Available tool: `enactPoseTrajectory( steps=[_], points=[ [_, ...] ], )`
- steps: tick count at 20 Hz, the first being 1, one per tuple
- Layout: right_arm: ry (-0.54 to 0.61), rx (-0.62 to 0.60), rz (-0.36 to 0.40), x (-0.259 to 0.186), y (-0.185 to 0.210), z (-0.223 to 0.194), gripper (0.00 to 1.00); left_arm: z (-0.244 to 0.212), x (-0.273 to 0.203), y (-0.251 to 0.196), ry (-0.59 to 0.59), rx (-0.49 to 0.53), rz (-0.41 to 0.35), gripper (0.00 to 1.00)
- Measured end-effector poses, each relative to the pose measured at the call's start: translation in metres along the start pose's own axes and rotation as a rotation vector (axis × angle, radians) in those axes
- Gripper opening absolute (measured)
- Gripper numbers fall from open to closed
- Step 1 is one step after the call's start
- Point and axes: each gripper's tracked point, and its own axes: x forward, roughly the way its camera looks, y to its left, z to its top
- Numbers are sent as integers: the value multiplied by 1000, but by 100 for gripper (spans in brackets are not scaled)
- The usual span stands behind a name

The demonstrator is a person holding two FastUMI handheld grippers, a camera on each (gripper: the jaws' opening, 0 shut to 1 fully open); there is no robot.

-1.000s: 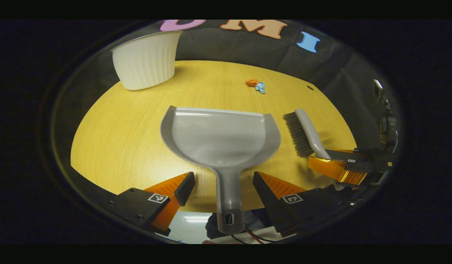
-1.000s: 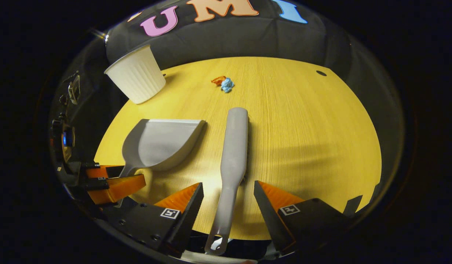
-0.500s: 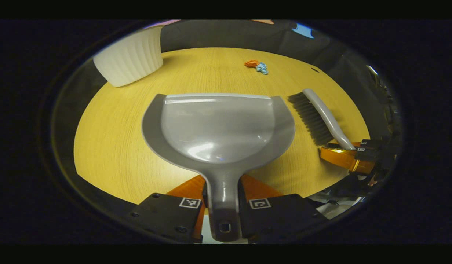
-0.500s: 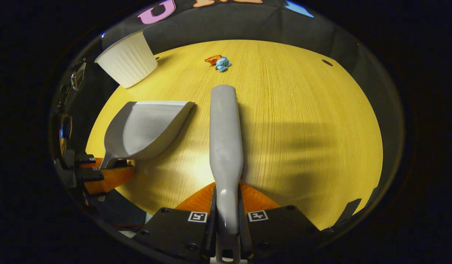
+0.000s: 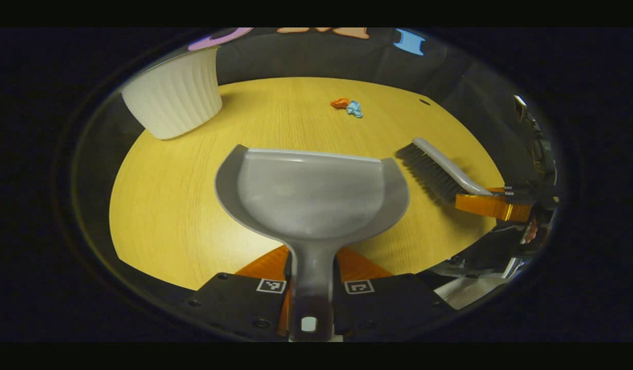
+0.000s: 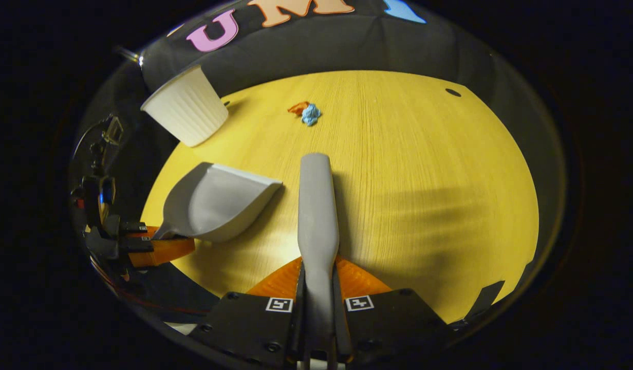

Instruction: Pick up the small broom and dustpan from the desktop, sweep the trash into the dustpan with the broom, and then empty the trash into the garbage bin.

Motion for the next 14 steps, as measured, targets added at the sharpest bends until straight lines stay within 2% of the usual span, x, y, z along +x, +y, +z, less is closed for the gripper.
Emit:
enactPoseTrajectory(
  steps=[1, 3, 7, 11, 12, 13, 14],
  points=[
    [-30, -8, -4, -10, -3, 14, 22, 5, -6, 3, -5, 17, -10, 25],
    [-92, -29, -11, -25, -9, 44, 22, 16, -21, 10, -12, 56, -28, 29],
    [-155, -97, -83, -18, -30, 101, 22, 50, -20, 27, -12, 156, -57, 27],
    [-185, -145, -111, 26, -34, 160, 21, 75, -5, 32, 9, 273, -83, 28],
    [-172, -171, -113, 43, -33, 167, 17, 78, -3, 36, 27, 299, -86, 27],
    [-160, -204, -117, 58, -32, 175, 22, 81, 0, 37, 48, 312, -89, 27],
    [-155, -252, -130, 73, -33, 183, 22, 83, 4, 37, 58, 318, -96, 27]
  ],
)
